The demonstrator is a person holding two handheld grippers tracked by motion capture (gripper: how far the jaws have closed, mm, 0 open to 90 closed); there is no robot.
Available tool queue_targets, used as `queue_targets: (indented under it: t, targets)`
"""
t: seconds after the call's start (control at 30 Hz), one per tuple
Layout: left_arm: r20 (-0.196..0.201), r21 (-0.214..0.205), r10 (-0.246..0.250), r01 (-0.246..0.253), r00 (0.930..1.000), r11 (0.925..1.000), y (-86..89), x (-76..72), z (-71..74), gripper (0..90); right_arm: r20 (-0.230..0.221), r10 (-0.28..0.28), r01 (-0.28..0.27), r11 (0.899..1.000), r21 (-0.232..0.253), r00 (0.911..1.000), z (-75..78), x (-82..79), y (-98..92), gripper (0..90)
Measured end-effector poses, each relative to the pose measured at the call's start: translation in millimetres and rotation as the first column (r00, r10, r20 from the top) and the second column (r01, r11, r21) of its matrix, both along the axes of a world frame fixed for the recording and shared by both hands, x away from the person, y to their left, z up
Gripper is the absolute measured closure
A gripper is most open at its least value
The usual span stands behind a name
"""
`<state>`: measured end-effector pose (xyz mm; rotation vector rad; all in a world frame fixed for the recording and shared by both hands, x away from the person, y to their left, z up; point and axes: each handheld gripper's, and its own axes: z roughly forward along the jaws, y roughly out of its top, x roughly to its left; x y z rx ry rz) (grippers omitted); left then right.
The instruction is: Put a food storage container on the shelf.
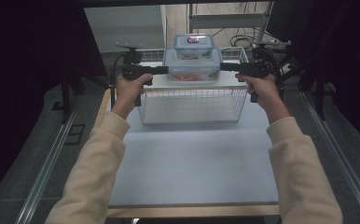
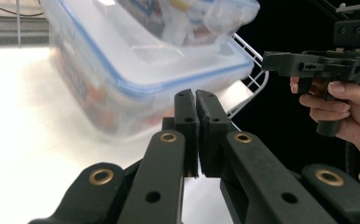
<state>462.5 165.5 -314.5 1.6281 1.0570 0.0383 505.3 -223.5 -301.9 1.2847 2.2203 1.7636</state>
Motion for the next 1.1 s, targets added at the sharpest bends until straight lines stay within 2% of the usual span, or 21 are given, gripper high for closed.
queue_targets:
  t: [0.1,0.13,0.17,0.27,0.4,0.53,0.6,0.77,0.87,0.93,1.1]
  targets:
    - [-0.001,-0.015,0.005,-0.005,1.0000,0.9999,3.2,-6.5,-4.2,87.4,0.007,0.014,-0.014,1.000,0.016,0.9999,-6.7,-7.3,-4.7,56.3]
    - [0.000,-0.031,0.006,-0.006,1.0000,0.9995,5.8,-14.3,-9.4,87.0,0.005,0.020,-0.020,1.000,0.022,0.9998,-9.7,-10.9,-6.8,55.4]
    - [0.005,-0.021,0.005,-0.005,1.0000,0.9998,6.8,-19.4,-12.7,86.7,0.006,0.022,-0.022,0.999,0.024,0.9997,-11.8,-12.9,-8.1,55.1]
    - [0.009,-0.034,0.003,-0.003,1.0000,0.9994,9.5,-29.8,-20.3,80.8,0.010,0.034,-0.034,0.999,0.026,0.9994,-19.7,-22.5,-13.6,53.2]
    - [0.035,-0.052,0.013,-0.012,0.9993,0.9986,12.3,-46.8,-30.4,60.9,0.023,0.036,-0.037,0.999,0.031,0.9991,-30.9,-38.6,-22.7,50.2]
    - [0.028,-0.083,0.019,-0.017,0.9994,0.9965,14.5,-59.1,-41.5,45.7,0.021,0.033,-0.034,0.999,0.018,0.9992,-43.3,-52.3,-29.8,45.3]
    - [0.029,-0.081,0.023,-0.021,0.9993,0.9965,16.2,-66.9,-48.7,41.7,0.019,0.038,-0.038,0.999,0.016,0.9991,-49.3,-57.9,-32.6,44.8]
    - [0.032,-0.072,0.032,-0.030,0.9990,0.9970,22.2,-82.8,-68.5,37.3,0.020,0.055,-0.055,0.998,0.014,0.9983,-67.8,-75.0,-38.5,43.3]
    - [0.031,-0.038,0.037,-0.036,0.9988,0.9986,25.2,-91.4,-82.8,36.1,0.024,0.063,-0.063,0.998,-0.005,0.9977,-79.6,-84.8,-39.8,42.6]
    - [0.022,-0.030,0.032,-0.032,0.9992,0.9990,27.2,-96.6,-92.5,35.5,0.027,0.066,-0.065,0.997,-0.037,0.9975,-88.9,-92.5,-40.0,42.5]
    - [-0.011,-0.014,0.015,-0.016,0.9998,0.9998,28.3,-109.3,-118.7,34.7,0.006,0.080,-0.079,0.996,-0.049,0.9968,-112.9,-104.6,-38.4,41.7]
